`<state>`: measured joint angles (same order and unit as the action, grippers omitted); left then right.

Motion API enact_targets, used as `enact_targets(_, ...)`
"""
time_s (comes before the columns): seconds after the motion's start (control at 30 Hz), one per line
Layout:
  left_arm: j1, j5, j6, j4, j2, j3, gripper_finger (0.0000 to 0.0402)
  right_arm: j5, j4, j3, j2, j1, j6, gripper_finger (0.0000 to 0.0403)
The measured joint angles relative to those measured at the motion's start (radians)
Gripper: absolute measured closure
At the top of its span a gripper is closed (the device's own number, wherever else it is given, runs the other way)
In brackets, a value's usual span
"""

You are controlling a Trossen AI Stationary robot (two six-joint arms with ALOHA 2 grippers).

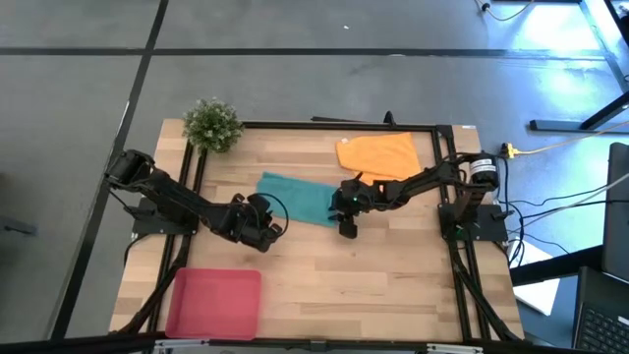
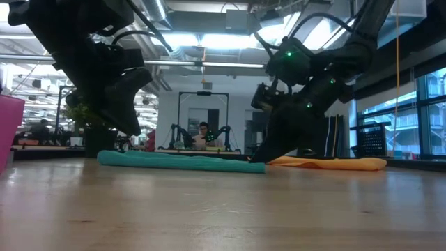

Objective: Roll microfiber towels into tight, uniform cylinder then place into a basket
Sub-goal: Fold the blue microfiber towel

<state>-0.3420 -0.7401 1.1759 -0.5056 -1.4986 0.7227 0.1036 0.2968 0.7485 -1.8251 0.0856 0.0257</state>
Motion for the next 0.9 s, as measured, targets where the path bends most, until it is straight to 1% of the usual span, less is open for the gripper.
enact_targets(0.27,0.000,0.001,0.000,0.008,0.000,0.000,0.0329,-0.004,-0.086,0.026,0.083,0.013,-0.030,0.0253)
enact_targets(0.47,0.000,0.002,0.000,0.033,0.000,0.000,0.0330,-0.140,-0.129,0.027,0.155,0.041,-0.075,0.0253)
enact_targets(0.6,0.001,0.002,0.000,0.043,0.000,0.000,0.0330,-0.186,-0.127,0.027,0.157,0.064,-0.097,0.0253)
enact_targets(0.73,0.015,0.003,-0.004,0.067,0.000,0.000,0.0330,-0.193,-0.133,0.027,0.123,0.088,-0.098,0.0253)
enact_targets(0.83,0.055,0.004,-0.008,0.070,0.000,0.000,0.0330,-0.193,-0.126,0.027,0.108,0.105,-0.110,0.0253)
enact_targets(0.9,0.094,0.030,-0.008,0.072,0.000,0.000,0.0330,-0.192,-0.123,0.027,0.108,0.115,-0.106,0.0253)
